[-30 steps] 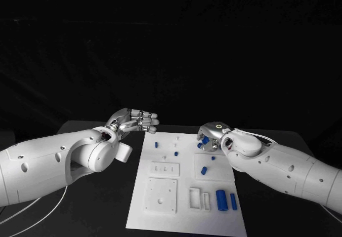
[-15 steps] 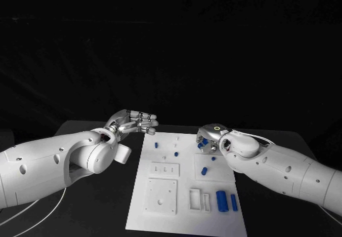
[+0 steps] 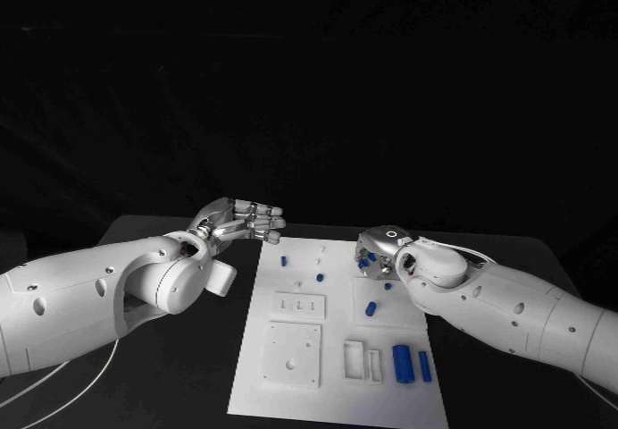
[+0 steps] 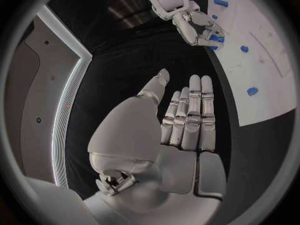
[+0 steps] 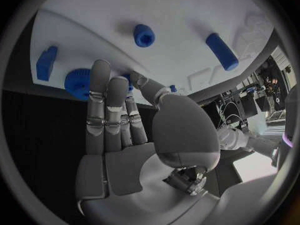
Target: Assemble the parts on the task board
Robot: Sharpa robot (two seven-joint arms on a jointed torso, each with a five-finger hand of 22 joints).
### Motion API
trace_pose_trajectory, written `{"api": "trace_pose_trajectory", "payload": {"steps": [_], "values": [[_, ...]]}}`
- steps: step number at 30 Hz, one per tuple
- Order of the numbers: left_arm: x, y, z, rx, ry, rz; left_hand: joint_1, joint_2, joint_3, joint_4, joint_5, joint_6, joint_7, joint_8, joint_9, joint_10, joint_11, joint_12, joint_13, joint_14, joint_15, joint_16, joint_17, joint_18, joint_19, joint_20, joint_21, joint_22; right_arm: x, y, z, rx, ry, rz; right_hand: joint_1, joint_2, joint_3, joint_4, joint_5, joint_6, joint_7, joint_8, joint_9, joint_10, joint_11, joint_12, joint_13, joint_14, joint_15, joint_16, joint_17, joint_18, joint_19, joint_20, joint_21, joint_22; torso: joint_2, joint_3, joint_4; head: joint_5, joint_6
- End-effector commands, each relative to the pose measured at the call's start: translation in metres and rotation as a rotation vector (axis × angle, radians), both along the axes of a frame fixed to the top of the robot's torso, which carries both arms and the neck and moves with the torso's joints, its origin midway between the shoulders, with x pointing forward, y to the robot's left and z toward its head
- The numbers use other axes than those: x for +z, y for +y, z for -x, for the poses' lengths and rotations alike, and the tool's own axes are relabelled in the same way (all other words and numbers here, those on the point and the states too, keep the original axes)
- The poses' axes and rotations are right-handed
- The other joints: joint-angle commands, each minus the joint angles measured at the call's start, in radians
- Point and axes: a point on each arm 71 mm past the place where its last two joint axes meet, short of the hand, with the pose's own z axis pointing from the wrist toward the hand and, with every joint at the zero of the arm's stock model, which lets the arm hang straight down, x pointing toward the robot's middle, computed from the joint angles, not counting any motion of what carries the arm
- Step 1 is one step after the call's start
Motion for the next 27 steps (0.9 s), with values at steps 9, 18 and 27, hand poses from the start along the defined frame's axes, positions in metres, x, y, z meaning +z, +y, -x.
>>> {"api": "trace_pose_trajectory", "payload": {"steps": [9, 18, 27], "values": [[0.002, 0.000, 0.000, -0.014, -0.006, 0.000, 0.009, -0.002, -0.003, 0.001, -0.006, -0.006, 0.003, 0.001, 0.002, -0.005, 0.000, -0.002, 0.001, 0.006, -0.001, 0.001, 0.001, 0.007, 0.009, 0.001, -0.002, -0.002, 0.007, 0.003, 0.004, -0.001, -0.107, -0.036, 0.029, 0.016, 0.030, 0.006, -0.039, 0.062, -0.016, 0.003, 0.011, 0.072, -0.022, 0.007, 0.006, -0.005, -0.024, 0.003, 0.016, -0.020, 0.013, -0.027, 0.024, 0.046, 0.005, -0.0023, 0.0020, 0.001, 0.009], [0.003, 0.001, -0.002, -0.011, -0.007, -0.002, 0.010, -0.002, -0.003, 0.001, -0.006, -0.006, 0.003, 0.001, 0.002, -0.005, 0.000, -0.002, 0.001, 0.006, -0.001, 0.002, 0.001, 0.007, 0.009, 0.001, -0.002, -0.002, 0.020, 0.013, 0.006, 0.005, -0.151, -0.074, 0.031, 0.014, 0.030, 0.007, -0.041, 0.069, -0.018, 0.002, 0.011, 0.080, -0.024, 0.007, 0.006, -0.002, -0.026, -0.008, 0.025, -0.027, -0.003, -0.032, 0.037, 0.090, 0.006, -0.0048, 0.0052, 0.001, 0.019], [0.004, 0.000, -0.003, -0.012, -0.009, -0.003, 0.013, -0.001, -0.002, -0.002, -0.005, -0.006, 0.003, 0.001, 0.002, -0.005, 0.000, -0.002, 0.001, 0.005, -0.001, 0.001, 0.001, 0.007, 0.007, 0.001, 0.001, -0.002, 0.030, 0.030, -0.002, 0.006, -0.171, -0.088, 0.031, 0.013, 0.031, 0.007, -0.040, 0.073, -0.019, 0.002, 0.009, 0.082, -0.025, 0.007, 0.006, -0.001, -0.026, -0.014, 0.032, -0.028, -0.004, -0.032, 0.027, 0.116, 0.010, -0.0054, 0.0093, -0.001, 0.030]]}}
